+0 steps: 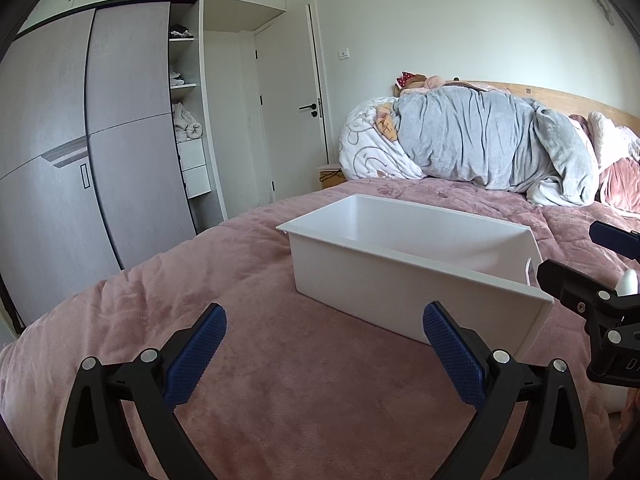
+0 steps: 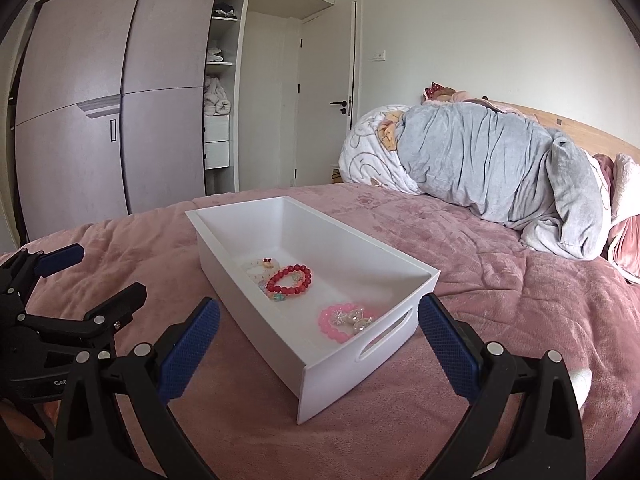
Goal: Organize jewelry
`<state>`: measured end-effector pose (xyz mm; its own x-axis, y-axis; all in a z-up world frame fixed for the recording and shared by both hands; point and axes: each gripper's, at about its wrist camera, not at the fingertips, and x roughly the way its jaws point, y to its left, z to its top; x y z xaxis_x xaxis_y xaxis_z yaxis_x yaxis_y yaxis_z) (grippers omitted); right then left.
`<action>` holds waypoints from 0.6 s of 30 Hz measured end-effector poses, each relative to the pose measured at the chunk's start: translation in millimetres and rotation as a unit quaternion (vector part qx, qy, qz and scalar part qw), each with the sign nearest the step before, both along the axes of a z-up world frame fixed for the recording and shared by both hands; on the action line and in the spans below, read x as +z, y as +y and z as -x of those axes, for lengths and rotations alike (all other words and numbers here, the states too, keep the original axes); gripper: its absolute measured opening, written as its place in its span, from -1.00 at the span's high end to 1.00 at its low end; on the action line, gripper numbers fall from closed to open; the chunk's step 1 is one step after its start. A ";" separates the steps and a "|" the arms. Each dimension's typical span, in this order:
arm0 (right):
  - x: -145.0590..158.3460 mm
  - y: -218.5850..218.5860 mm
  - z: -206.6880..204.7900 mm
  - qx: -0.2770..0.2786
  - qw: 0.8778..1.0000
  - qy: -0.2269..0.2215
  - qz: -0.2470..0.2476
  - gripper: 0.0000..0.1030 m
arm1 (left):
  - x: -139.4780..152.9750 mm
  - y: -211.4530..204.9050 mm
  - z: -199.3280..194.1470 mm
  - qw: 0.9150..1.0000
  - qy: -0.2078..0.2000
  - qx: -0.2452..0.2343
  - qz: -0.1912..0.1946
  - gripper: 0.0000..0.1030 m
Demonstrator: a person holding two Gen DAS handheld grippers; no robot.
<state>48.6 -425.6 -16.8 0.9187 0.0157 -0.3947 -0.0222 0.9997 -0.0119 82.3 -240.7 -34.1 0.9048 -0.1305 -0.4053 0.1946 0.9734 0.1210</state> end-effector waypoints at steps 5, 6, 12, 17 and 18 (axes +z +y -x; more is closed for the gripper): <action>0.4 0.1 0.4 -0.002 1.000 -0.002 0.001 -0.90 | 0.0 2.5 -0.6 1.000 0.003 0.005 0.003 -0.93; 0.7 -0.2 0.6 -0.003 1.000 -0.003 0.001 -0.90 | -0.3 3.0 -0.6 1.000 0.004 0.005 0.005 -0.93; -0.3 -2.6 -0.1 -0.008 1.000 0.001 -0.002 -0.90 | -0.7 4.5 0.7 1.000 0.001 0.005 0.003 -0.93; -1.4 -3.4 -0.4 -0.006 1.000 0.003 -0.004 -0.90 | 0.3 5.0 1.1 1.000 -0.002 0.004 0.001 -0.93; -1.3 -3.2 -0.2 -0.006 1.000 0.003 -0.003 -0.90 | 1.0 4.6 1.4 1.000 -0.003 0.004 0.001 -0.93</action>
<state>48.8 -428.8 -18.0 0.9166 0.0067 -0.3997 -0.0099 0.9999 -0.0059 81.0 -236.1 -33.1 0.9085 -0.1245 -0.3989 0.1869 0.9749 0.1213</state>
